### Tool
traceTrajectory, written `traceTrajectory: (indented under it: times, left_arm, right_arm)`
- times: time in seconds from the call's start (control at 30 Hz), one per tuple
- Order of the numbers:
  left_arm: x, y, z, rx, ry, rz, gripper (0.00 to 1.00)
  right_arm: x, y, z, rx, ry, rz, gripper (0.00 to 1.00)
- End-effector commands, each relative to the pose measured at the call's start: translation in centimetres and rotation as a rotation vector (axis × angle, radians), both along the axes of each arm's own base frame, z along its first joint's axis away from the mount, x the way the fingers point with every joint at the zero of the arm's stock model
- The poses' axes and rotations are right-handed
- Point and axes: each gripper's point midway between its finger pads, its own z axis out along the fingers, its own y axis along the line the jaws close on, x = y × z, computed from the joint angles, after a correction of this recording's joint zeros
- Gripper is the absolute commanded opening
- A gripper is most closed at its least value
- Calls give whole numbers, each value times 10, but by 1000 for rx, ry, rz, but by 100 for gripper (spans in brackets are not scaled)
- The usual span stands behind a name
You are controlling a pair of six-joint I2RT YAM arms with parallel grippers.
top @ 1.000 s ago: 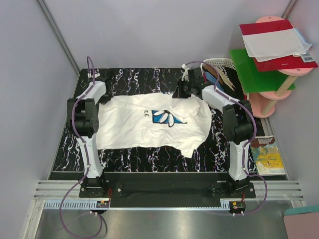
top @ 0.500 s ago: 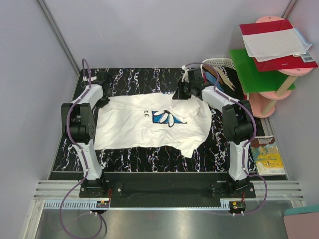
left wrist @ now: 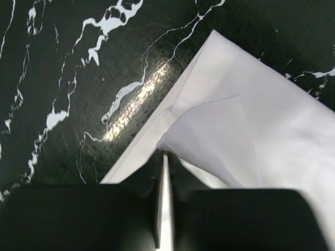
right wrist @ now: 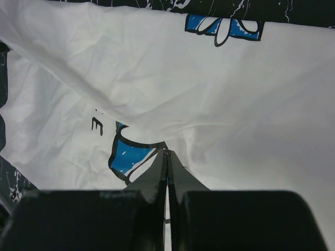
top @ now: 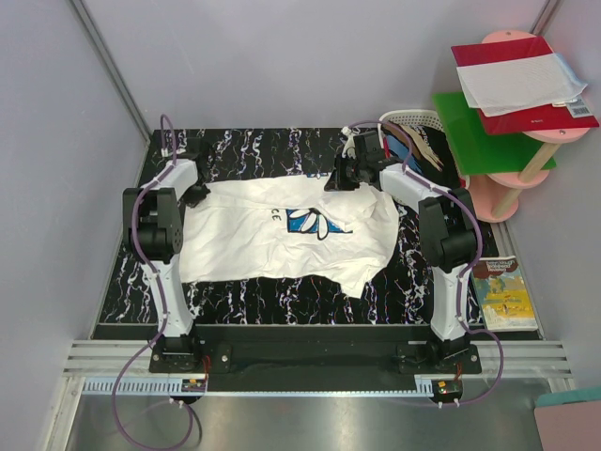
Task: Fold and stack the t-shirts
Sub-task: Fold the tshirt
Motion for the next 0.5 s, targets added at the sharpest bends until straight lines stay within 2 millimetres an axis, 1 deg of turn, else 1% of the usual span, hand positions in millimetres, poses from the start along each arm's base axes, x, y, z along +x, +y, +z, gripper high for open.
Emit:
traceTrajectory:
  times: [0.0, 0.07, 0.1, 0.13, 0.17, 0.2, 0.27, 0.3, 0.33, 0.37, 0.4, 0.43, 0.47]
  left_arm:
    - [13, 10, 12, -1, -53, 21, 0]
    - [8, 11, 16, 4, -55, 28, 0]
    - [7, 12, 28, 7, -83, 38, 0]
    - [-1, 12, 28, 7, -77, 42, 0]
    - [-5, 11, 32, 4, -85, 51, 0]
    - [-17, 10, 38, 1, -93, 56, 0]
    - [-30, 10, 43, -5, -105, 74, 0]
    - [-44, 9, 42, -8, -96, 77, 0]
    - [-49, 8, 42, -10, -93, 76, 0]
    - [-55, 7, 40, -19, -82, 71, 8]
    - [-64, 2, 36, -63, -71, 64, 19]
    - [-68, -1, 35, -89, -70, 63, 37]
    - [-70, -4, 35, -115, -80, 68, 69]
  right_arm:
    - [0, 9, 19, 30, -50, 28, 4]
    - [-1, 9, 20, 31, -49, 27, 4]
    - [-2, 9, 18, 30, -46, 26, 4]
    - [-1, 8, 19, 30, -47, 25, 4]
    - [-2, 8, 19, 31, -45, 25, 4]
    - [-3, 8, 17, 30, -40, 25, 4]
    - [-4, 9, 16, 31, -36, 27, 4]
    - [-4, 8, 14, 30, -33, 26, 4]
    - [-4, 9, 14, 32, -32, 29, 4]
    - [-5, 9, 13, 35, -27, 31, 4]
    - [-5, 9, 12, 36, -24, 31, 4]
    - [-6, 9, 12, 35, -24, 34, 4]
    - [-6, 10, 11, 37, -21, 33, 4]
